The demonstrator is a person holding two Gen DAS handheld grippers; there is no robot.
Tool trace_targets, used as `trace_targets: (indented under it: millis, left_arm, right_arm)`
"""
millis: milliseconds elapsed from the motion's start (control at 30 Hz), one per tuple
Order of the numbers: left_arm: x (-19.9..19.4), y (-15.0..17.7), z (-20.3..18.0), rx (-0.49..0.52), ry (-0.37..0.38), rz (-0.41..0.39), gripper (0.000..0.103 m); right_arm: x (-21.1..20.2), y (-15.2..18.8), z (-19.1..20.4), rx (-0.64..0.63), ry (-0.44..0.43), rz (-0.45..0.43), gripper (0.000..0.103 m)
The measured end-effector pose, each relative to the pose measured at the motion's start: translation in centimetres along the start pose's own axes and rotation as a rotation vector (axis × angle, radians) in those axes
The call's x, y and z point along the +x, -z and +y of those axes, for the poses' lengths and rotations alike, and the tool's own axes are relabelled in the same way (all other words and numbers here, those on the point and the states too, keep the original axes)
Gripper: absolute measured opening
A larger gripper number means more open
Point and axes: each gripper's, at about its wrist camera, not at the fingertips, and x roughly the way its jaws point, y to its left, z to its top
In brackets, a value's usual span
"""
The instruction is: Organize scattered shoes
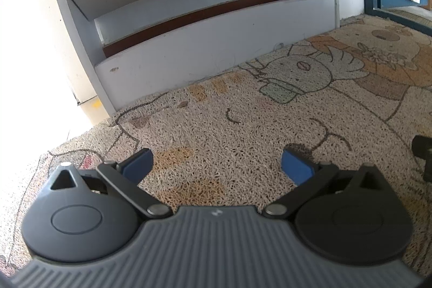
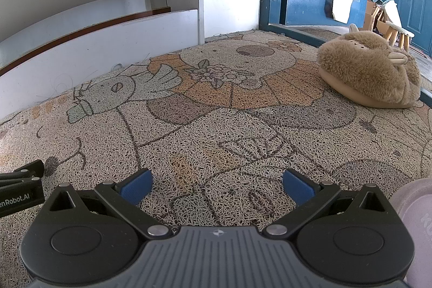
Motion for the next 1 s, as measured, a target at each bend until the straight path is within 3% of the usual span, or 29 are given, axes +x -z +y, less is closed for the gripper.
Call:
trace_targets:
  millis: [500,733,1000]
  left_arm:
    - [-1.0,0.2,-2.3,0.069,-0.055,-0.025,0.103]
    - [-0.8,0.0,-1.3,-0.012,0.032,0.01,0.103]
    - [-1.7,-0.5,-2.4,0.149,0.07,-0.006,0.103]
  right_arm:
    - [0.0,0.0,0.0,0.0,0.0,0.0,0.103]
    - [0.0,0.0,0.0,0.0,0.0,0.0,0.103]
    - [0.0,0.0,0.0,0.001,0.0,0.001,0.103]
